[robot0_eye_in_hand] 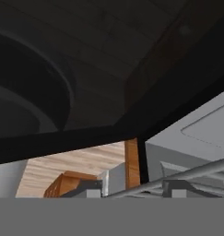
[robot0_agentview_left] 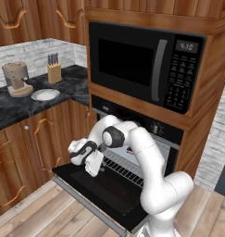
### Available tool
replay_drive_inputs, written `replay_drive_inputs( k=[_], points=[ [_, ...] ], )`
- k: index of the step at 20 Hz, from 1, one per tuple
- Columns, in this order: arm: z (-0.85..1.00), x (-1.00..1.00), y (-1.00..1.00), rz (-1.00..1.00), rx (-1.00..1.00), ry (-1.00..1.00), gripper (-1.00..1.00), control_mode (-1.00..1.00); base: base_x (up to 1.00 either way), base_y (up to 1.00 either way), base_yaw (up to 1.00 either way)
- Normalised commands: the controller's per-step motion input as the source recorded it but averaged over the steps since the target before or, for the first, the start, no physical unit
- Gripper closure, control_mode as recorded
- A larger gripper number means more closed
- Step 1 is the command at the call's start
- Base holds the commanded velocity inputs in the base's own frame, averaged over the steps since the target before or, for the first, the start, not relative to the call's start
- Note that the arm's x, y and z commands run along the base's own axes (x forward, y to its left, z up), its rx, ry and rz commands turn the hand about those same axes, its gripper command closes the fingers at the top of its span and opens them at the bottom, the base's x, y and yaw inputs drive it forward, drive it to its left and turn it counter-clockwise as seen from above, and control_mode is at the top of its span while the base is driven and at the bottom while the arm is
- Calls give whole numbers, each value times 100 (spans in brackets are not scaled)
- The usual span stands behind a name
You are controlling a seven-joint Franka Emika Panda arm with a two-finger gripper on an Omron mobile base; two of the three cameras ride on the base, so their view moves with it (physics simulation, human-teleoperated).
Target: Take the baked cake out of the oven and place it on the plate for cooling. Then close the oven door.
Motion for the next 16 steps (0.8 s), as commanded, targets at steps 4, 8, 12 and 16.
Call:
replay_drive_inputs(
  k=[4,8,12,16],
  points=[
    [69,-97,17,0,11,-27,-100,-100,0,0,0],
    [100,-82,-4,0,16,-50,-100,-100,0,0,0],
    [100,-52,-31,-2,19,-37,-100,-100,0,0,0],
    [100,-13,-60,-8,24,-24,-100,-100,0,0,0]
  ],
)
